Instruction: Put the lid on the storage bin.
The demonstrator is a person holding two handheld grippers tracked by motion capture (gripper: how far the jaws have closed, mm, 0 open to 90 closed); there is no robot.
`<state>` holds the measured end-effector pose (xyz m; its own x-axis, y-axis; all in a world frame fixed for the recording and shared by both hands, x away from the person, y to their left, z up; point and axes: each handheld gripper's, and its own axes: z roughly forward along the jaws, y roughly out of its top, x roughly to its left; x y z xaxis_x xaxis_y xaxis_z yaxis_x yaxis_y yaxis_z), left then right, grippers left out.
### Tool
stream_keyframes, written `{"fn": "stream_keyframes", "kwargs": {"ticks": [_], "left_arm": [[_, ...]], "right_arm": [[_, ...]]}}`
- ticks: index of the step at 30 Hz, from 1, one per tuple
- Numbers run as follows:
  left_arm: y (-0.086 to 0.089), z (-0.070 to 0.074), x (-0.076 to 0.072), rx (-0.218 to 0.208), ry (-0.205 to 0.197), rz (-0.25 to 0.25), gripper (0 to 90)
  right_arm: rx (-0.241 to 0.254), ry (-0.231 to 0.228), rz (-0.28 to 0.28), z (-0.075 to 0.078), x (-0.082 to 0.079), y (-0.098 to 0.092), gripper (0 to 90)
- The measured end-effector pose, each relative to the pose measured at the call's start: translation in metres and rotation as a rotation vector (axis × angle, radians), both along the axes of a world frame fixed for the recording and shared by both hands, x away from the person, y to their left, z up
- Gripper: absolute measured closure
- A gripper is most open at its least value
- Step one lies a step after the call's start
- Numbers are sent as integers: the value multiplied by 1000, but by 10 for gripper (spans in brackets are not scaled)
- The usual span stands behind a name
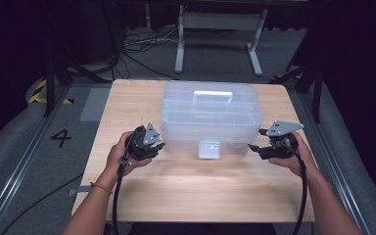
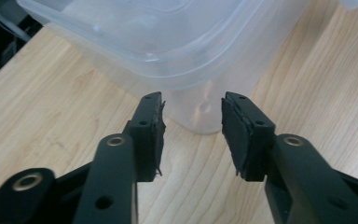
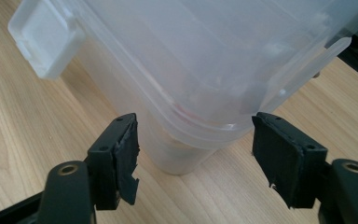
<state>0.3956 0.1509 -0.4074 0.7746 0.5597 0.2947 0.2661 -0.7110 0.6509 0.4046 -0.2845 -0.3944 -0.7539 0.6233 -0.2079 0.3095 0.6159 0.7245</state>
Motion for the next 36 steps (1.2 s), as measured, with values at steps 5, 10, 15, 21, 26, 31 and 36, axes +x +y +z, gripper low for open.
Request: {"fn": "stream_keyframes", "kwargs": {"ticks": [5, 10, 15, 21, 26, 31, 36], "left_arm": [[7, 5, -8, -7, 5, 10, 501], [17, 5, -14, -39, 20, 29, 421], [26, -5, -19, -31, 46, 47, 363], [34, -17, -23, 23, 55, 83, 326], [42, -32, -27, 26, 86, 115, 295], [44, -44, -34, 51, 105, 112, 213], [54, -52, -43, 35, 131, 111, 198]], "right_arm": [[-36, -3, -9, 1, -2, 1, 325], [-57, -9, -19, 4, -9, -2, 324], [-67, -10, -23, 0, -16, -10, 319], [-80, -17, -35, -9, -25, -22, 321], [-91, -8, -57, -16, -31, -30, 321], [-77, 7, -64, -30, -38, -41, 317], [-54, 30, -81, -48, -46, -52, 307]]}}
